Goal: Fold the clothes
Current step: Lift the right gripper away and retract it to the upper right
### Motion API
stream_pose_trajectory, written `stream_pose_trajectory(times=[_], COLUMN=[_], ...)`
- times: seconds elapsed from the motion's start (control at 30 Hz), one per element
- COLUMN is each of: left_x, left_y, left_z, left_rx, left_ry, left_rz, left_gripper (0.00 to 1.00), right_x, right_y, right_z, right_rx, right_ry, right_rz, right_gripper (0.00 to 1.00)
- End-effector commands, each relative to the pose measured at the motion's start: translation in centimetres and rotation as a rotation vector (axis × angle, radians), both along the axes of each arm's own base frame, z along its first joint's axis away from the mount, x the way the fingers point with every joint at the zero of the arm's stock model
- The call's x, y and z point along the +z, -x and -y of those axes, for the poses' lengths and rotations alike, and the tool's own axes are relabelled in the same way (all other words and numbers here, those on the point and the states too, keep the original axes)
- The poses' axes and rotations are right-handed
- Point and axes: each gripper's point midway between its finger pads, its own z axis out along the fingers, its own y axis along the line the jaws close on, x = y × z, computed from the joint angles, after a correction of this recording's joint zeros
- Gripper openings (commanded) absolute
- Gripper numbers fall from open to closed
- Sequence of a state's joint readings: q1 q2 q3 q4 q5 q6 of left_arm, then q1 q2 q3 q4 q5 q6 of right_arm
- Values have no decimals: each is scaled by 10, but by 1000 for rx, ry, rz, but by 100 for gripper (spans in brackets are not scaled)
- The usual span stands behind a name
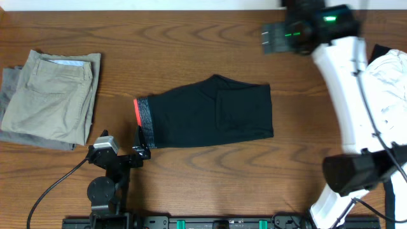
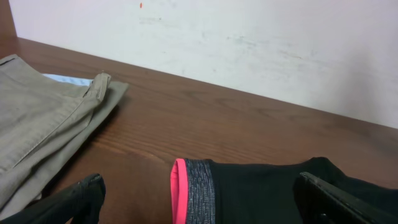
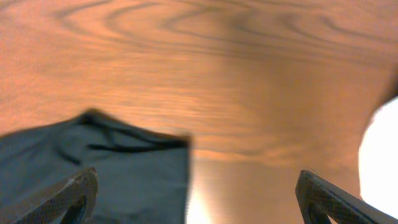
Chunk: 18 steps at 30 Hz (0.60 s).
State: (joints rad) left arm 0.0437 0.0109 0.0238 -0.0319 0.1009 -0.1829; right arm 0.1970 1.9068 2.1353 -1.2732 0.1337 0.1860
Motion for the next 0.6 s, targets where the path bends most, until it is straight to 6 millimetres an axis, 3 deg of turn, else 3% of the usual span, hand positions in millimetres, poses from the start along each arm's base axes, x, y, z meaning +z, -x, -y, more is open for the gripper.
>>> stream_pose_trajectory(times=[0.0,0.1,0.23,0.33,0.43,0.57], left_x=[-15,-11,24,41,42,32], left_y=[1,0,2,5,6,-2], left_z=[3,13,35,41,50,44], left_rx=[-18,-65,-202,-234,-287,-255], left_ry=[-2,64,85,81,74,80], left_rz=[-42,-26,105,134,54,-221], left_gripper=[98,98,98,98,98,98], right_x=[-11,-22,-26,-26,-26,-26], right_y=[3,20,23,24,22,20], right_z=[46,72,79,84,84,79], right_rx=[-143,-198,-213,-223,-224,-210], right_ry=[17,17,-41,-44,-45,-71], right_rz=[-53,-141,-168,-170,-164,-157], right_gripper=[99,99,99,99,99,99])
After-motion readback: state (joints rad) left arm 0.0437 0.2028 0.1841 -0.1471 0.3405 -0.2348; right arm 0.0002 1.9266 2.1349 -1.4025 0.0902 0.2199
